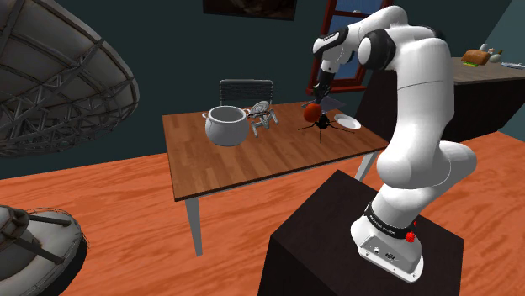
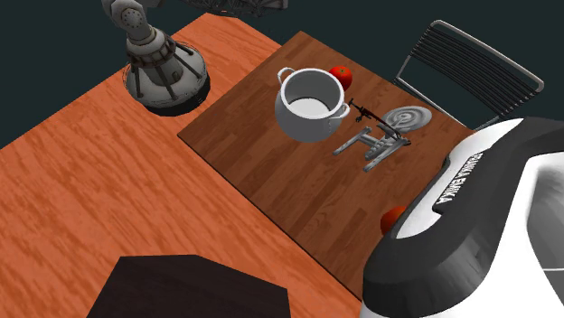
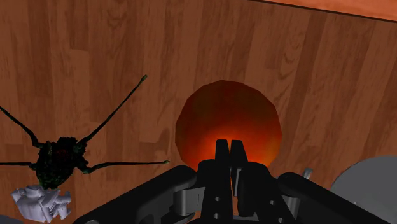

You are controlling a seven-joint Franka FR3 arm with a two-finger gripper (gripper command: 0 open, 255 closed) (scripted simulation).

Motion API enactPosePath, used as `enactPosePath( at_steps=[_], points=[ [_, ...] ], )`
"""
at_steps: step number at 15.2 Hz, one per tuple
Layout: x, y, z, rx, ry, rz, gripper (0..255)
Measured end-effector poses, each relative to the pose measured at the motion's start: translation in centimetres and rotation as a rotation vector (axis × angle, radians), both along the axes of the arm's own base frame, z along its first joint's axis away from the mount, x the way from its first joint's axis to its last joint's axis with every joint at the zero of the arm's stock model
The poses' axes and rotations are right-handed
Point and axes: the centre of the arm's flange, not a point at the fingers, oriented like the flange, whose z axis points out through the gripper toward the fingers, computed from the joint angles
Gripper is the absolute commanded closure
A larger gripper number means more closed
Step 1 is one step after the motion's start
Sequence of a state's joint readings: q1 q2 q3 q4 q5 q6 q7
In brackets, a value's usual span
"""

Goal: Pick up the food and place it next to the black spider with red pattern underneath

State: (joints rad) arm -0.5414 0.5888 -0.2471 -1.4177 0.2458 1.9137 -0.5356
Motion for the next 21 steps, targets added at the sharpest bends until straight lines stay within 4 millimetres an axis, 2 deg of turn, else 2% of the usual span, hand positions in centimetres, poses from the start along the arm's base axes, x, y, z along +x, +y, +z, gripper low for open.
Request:
enactPosePath(
  at_steps=[21],
  points=[
    [0.1,-0.5,-11.1,0.0,0.0,0.001,255]
  ],
)
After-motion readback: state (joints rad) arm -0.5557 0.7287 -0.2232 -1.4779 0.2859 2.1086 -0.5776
